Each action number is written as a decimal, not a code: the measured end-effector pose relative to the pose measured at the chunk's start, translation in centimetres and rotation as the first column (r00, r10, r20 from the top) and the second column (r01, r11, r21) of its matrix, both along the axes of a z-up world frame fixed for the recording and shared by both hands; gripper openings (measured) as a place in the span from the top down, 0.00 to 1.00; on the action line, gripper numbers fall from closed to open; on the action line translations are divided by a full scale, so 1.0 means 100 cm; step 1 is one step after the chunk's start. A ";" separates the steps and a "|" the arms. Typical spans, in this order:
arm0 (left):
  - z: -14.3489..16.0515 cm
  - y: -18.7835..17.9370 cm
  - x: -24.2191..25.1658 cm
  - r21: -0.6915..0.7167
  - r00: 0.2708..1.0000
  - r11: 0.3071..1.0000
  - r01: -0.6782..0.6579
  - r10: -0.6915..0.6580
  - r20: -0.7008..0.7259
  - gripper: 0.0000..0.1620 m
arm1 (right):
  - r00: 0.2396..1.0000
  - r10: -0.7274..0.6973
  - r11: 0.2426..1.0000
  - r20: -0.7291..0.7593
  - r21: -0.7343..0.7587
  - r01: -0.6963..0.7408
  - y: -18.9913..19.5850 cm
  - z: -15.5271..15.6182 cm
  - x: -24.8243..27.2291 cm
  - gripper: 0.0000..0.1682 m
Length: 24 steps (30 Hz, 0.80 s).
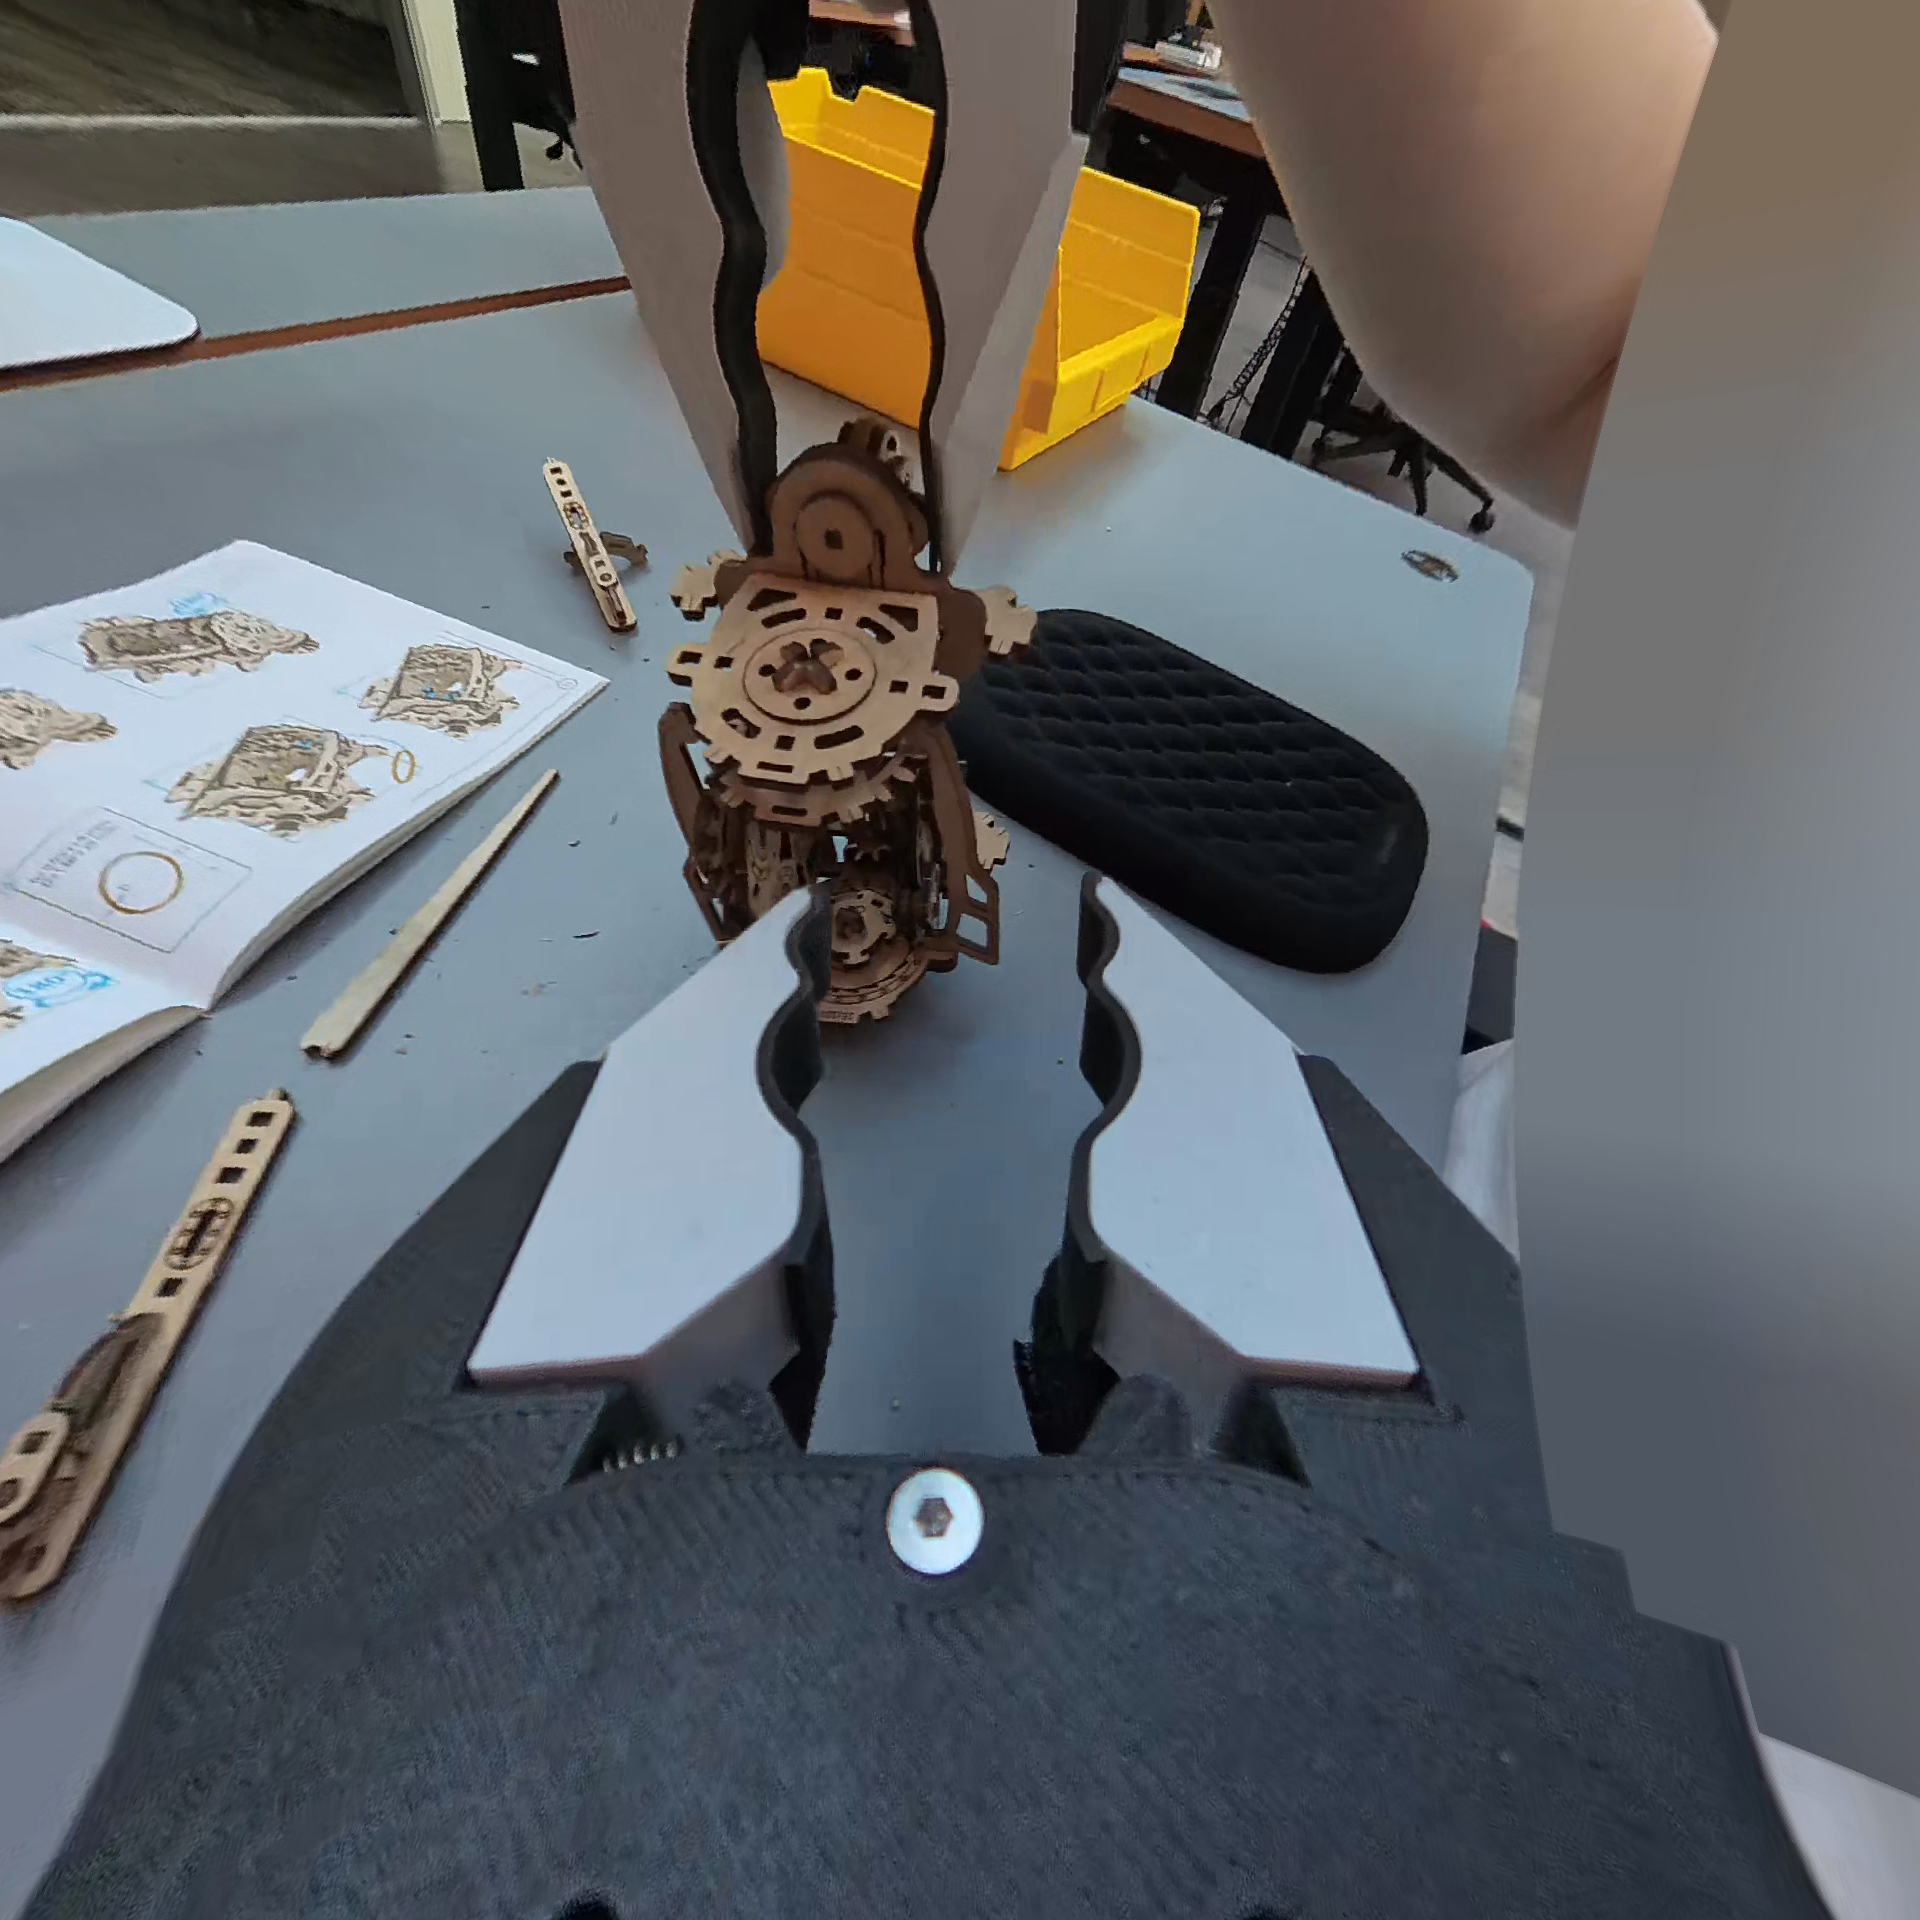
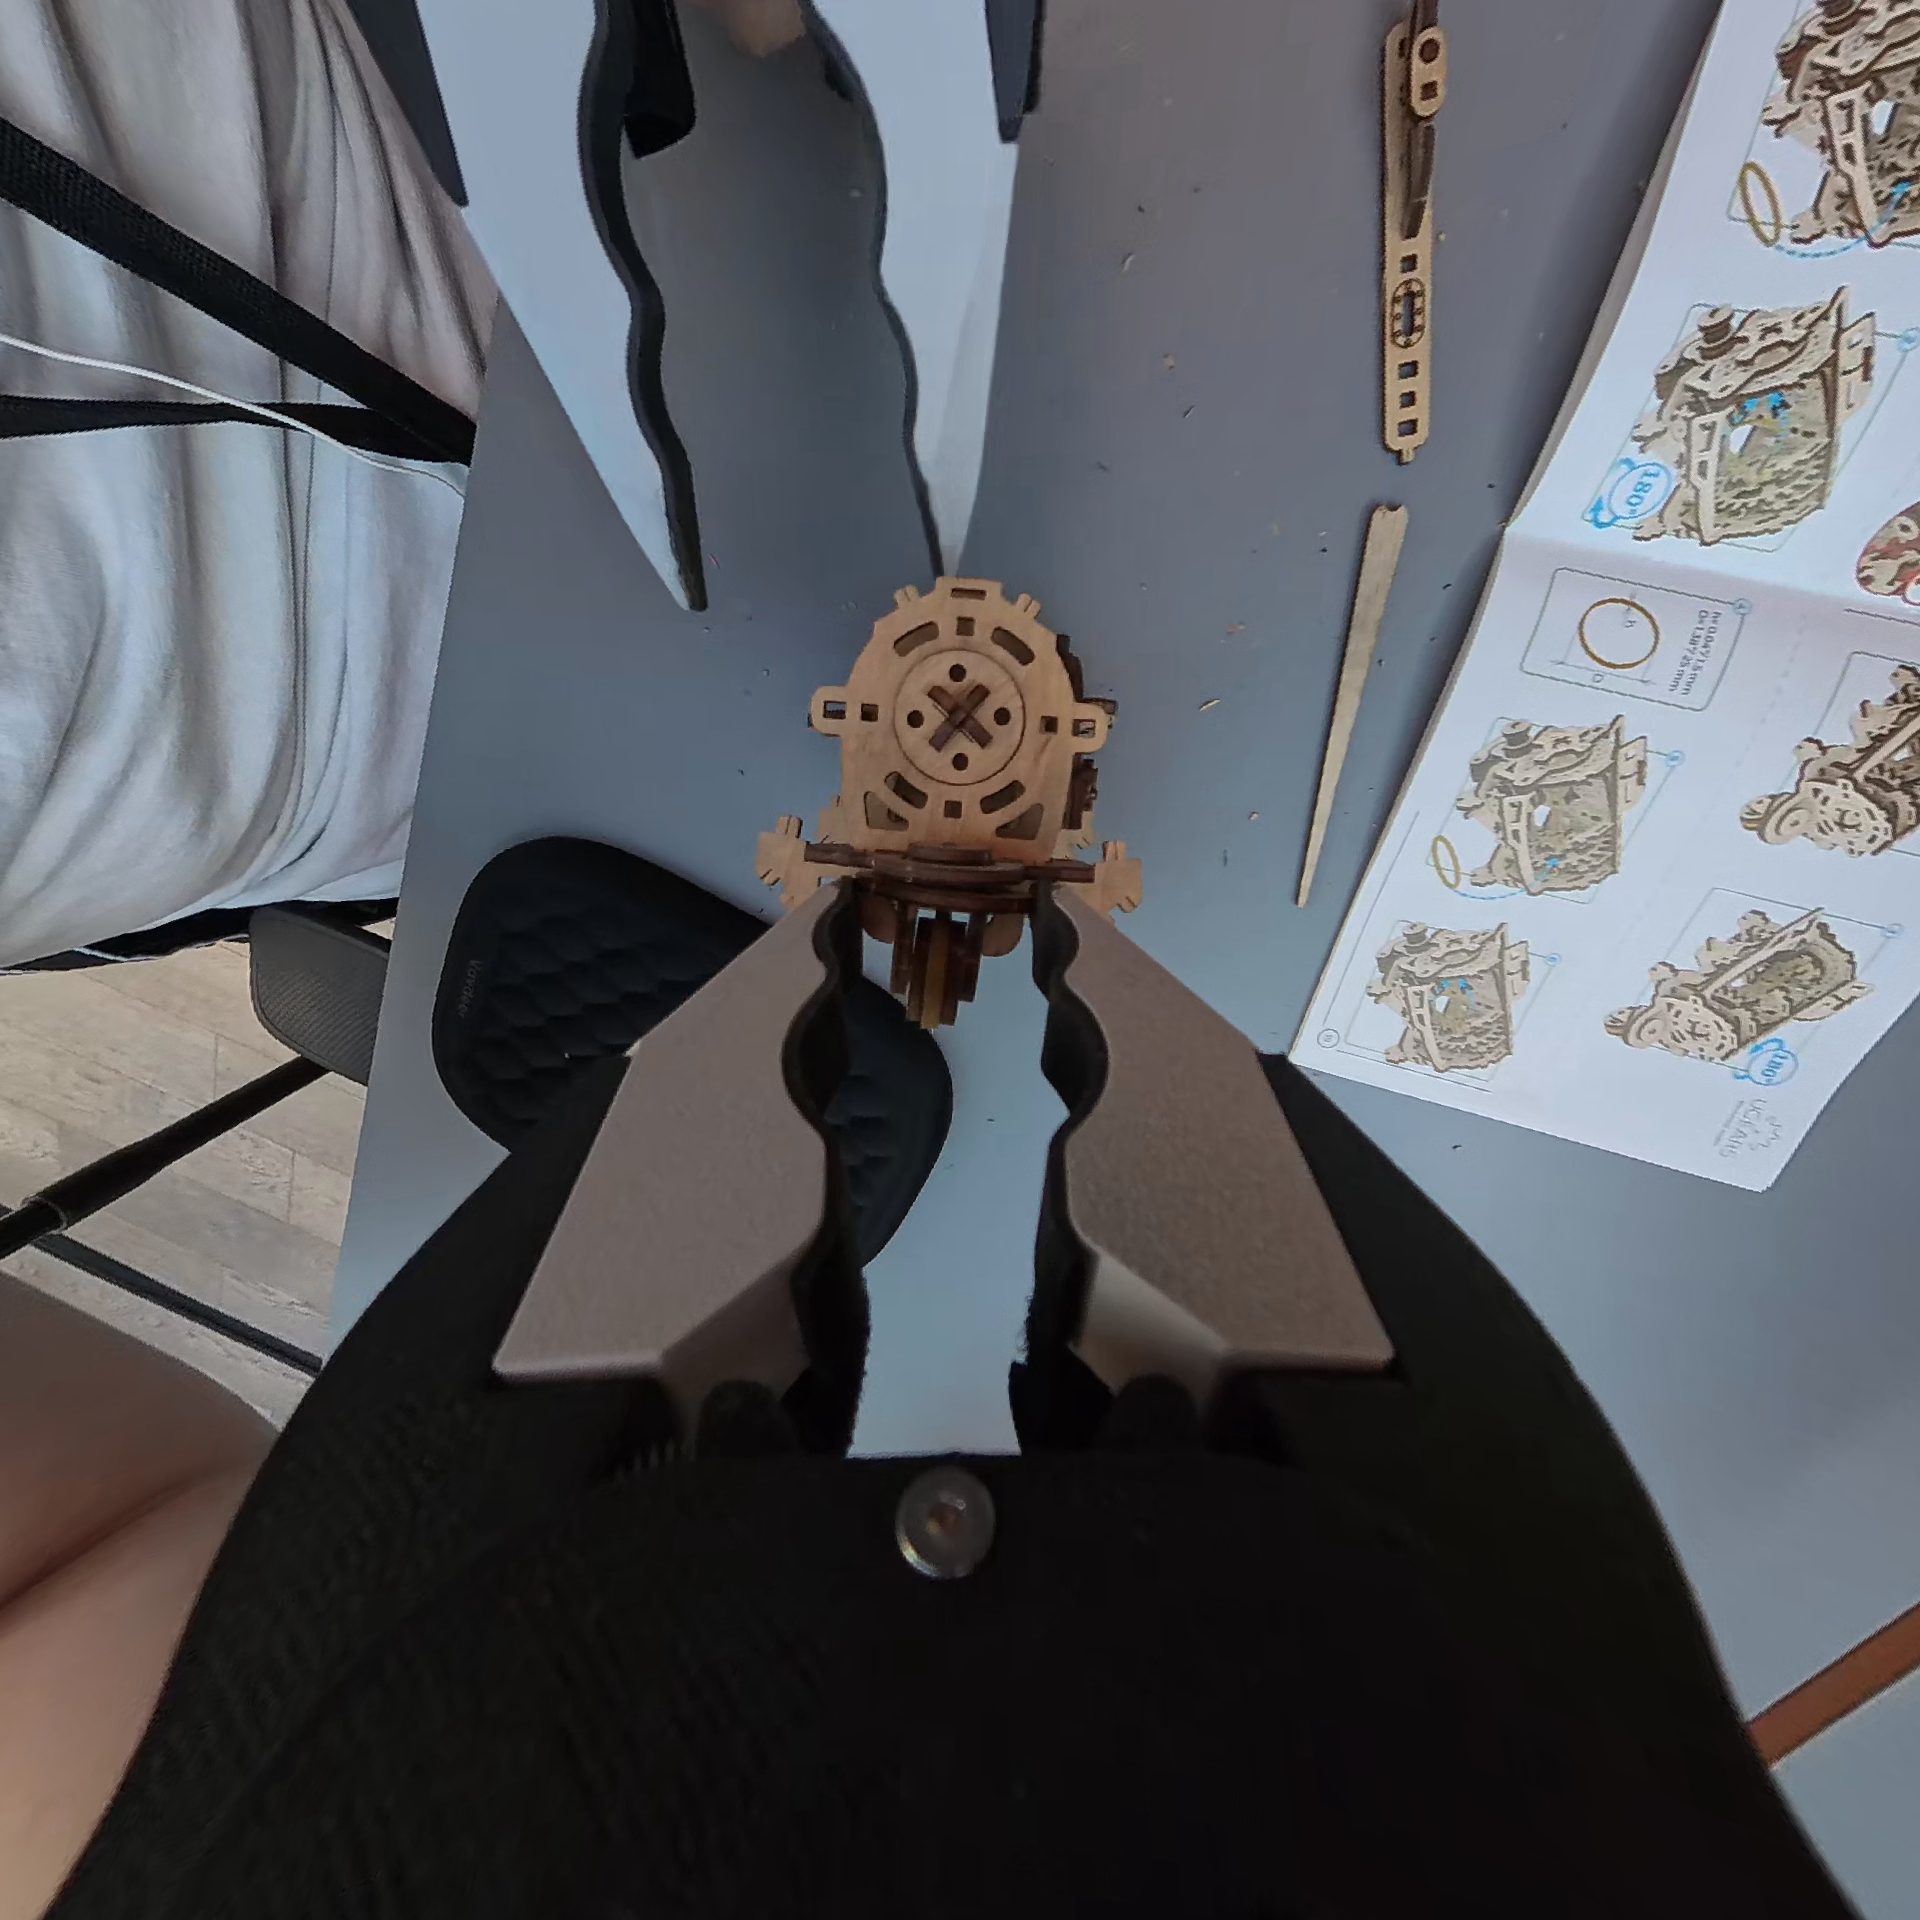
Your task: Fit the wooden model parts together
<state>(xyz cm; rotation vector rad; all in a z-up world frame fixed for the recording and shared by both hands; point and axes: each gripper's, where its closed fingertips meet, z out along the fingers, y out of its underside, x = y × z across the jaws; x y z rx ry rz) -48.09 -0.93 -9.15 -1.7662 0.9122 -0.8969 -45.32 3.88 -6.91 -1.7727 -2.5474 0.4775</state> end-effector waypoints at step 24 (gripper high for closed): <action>-0.018 0.009 0.037 0.051 0.996 0.998 -0.040 0.044 -0.078 0.94 | 0.999 0.029 0.998 -0.026 0.054 -0.028 -0.005 0.000 0.003 0.81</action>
